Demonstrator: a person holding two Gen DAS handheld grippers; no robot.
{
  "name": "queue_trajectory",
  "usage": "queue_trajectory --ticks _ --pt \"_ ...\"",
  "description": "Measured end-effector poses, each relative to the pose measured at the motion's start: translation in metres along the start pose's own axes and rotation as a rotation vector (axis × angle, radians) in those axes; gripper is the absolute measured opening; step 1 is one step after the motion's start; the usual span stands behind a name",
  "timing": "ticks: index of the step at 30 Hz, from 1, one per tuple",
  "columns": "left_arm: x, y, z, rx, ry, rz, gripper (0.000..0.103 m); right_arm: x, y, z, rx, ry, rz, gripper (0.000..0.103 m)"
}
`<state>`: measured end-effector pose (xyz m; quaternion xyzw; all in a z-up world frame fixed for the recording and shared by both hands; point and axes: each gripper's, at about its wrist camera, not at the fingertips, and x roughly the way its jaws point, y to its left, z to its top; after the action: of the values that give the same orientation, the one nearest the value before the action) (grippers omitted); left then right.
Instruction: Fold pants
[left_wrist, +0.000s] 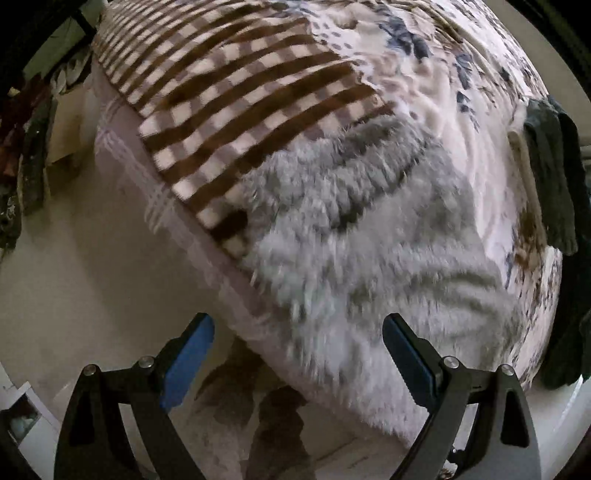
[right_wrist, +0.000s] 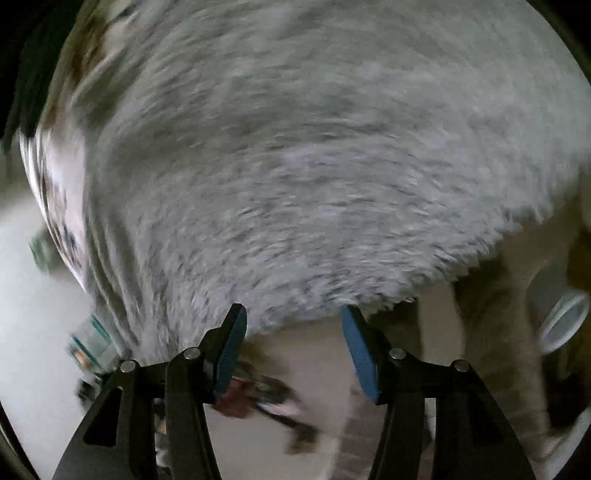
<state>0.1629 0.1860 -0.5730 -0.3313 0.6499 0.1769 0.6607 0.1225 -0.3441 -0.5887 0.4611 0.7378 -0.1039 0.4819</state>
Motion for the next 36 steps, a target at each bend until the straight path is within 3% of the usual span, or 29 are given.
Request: queue_trajectory --ticks 1,2,3,4,7,11,16,18,20,21,23,25,27,28,29,31,36 --pt "0.0 -0.001 0.005 -0.003 -0.024 -0.004 0.049 -0.005 -0.008 0.002 0.016 -0.038 0.016 0.049" --pt "-0.003 -0.003 0.008 0.011 -0.064 0.004 0.021 -0.013 -0.012 0.003 0.014 -0.097 0.014 0.022" --pt "-0.005 -0.006 0.011 0.04 -0.092 0.023 0.021 -0.019 -0.014 0.004 0.0 -0.148 0.002 0.008" --pt "-0.006 -0.007 0.013 0.05 -0.106 0.023 0.017 -0.021 -0.014 0.003 -0.013 -0.178 -0.036 0.004" --pt "-0.021 -0.007 0.013 0.084 -0.14 0.024 0.015 -0.048 -0.028 0.006 -0.015 -0.186 -0.016 0.001" --pt "-0.031 -0.005 0.012 0.11 -0.153 0.041 0.015 -0.064 -0.036 -0.02 -0.073 -0.183 -0.047 0.001" --pt "-0.014 0.008 0.018 0.1 -0.127 0.079 0.015 -0.039 -0.052 -0.039 -0.062 -0.11 -0.068 0.001" --pt "-0.007 0.012 0.018 0.091 -0.105 0.078 0.017 -0.02 -0.054 -0.043 -0.052 -0.058 -0.017 0.001" --pt "-0.007 0.009 0.015 0.109 -0.106 0.085 0.018 -0.026 -0.056 -0.044 -0.028 -0.075 0.059 0.003" --pt "-0.008 0.005 0.012 0.14 -0.117 0.101 0.018 -0.024 -0.052 -0.044 -0.015 -0.084 0.08 0.012" --pt "-0.008 -0.005 0.007 0.182 -0.129 0.116 0.017 -0.04 -0.062 -0.043 0.041 -0.138 0.126 0.049" --pt "-0.005 -0.009 0.006 0.176 -0.125 0.115 0.016 -0.052 -0.076 -0.035 0.068 -0.185 0.099 0.058" --pt "-0.004 -0.012 0.006 0.17 -0.129 0.116 0.016 -0.053 -0.087 -0.024 0.09 -0.2 0.059 0.058" --pt "-0.004 -0.013 0.006 0.169 -0.135 0.121 0.016 -0.05 -0.091 -0.016 0.09 -0.201 0.065 0.038" --pt "-0.006 -0.013 0.006 0.165 -0.141 0.123 0.015 -0.047 -0.095 -0.011 0.093 -0.197 0.049 0.006" --pt "-0.009 -0.01 0.009 0.153 -0.15 0.121 0.015 -0.044 -0.103 -0.01 0.129 -0.195 0.056 0.005" --pt "-0.018 -0.003 0.009 0.175 -0.173 0.142 0.013 -0.068 -0.093 -0.049 0.048 -0.224 0.02 0.005"
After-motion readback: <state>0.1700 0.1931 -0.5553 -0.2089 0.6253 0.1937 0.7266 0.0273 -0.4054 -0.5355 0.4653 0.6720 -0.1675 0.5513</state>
